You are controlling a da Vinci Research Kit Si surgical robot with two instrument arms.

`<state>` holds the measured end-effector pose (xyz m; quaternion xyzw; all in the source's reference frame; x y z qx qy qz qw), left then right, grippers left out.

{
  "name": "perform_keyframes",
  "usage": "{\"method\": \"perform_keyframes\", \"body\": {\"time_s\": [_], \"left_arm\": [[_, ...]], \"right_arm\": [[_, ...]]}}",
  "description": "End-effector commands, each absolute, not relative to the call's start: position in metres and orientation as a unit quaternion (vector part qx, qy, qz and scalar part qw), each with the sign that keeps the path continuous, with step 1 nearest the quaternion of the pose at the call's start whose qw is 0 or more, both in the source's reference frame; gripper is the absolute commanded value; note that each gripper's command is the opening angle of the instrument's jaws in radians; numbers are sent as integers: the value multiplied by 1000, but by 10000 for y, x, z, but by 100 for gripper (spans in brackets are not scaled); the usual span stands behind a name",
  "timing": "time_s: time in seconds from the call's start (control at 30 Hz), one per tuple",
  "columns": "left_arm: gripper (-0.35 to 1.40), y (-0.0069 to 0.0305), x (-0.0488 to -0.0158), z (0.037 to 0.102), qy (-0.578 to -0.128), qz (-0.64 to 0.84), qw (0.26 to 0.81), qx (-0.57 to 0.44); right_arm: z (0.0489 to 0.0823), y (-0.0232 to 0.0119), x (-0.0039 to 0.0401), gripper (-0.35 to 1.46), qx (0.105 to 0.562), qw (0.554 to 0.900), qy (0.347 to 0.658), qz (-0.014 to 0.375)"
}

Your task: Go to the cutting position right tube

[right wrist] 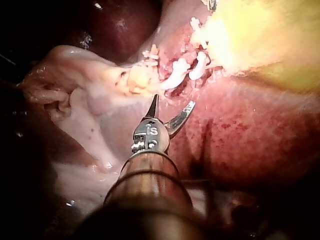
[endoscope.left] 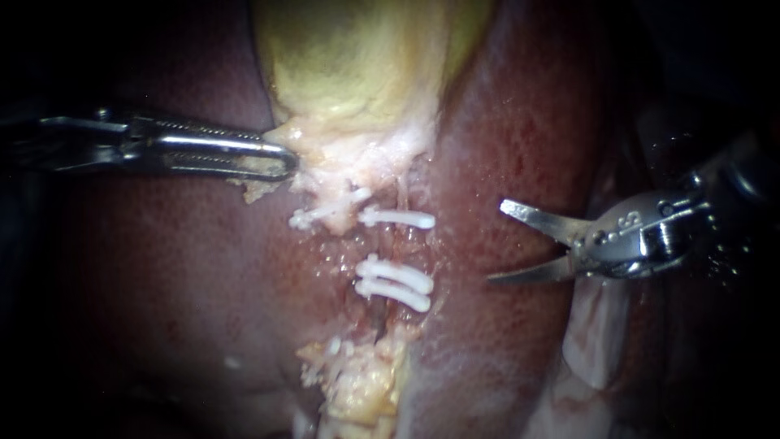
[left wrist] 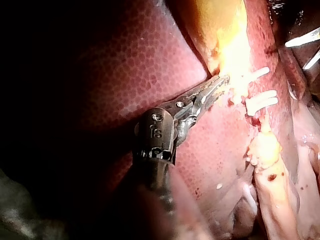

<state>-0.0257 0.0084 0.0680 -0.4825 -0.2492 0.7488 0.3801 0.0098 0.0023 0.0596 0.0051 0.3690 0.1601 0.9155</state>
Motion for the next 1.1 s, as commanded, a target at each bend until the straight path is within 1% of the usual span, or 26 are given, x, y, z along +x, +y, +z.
{"method": "perform_keyframes", "body": {"time_s": [0.03,0.23,0.3,0.37,0.53,0.73,0.93,0.97,1.1], "left_arm": [[-35,86,-254,677,-250,748,380,-483],[-35,102,-230,641,-251,743,391,-482],[-35,108,-221,628,-244,741,392,-487],[-35,112,-213,615,-238,740,391,-493],[-35,114,-211,608,-234,739,392,-495],[-35,112,-211,610,-234,739,392,-495],[-35,112,-211,610,-234,739,392,-495],[-35,112,-211,610,-234,739,392,-495],[-35,111,-212,611,-233,739,392,-495]], "right_arm": [[596,23,99,145,5,916,368,159],[595,24,99,145,16,916,368,156],[595,24,99,145,27,914,376,150],[594,24,100,145,29,914,376,151],[594,24,104,145,31,913,379,147],[600,19,120,145,47,908,394,135],[625,9,141,145,95,890,416,161],[630,7,145,145,106,886,419,171],[648,6,156,145,138,877,421,187]]}}
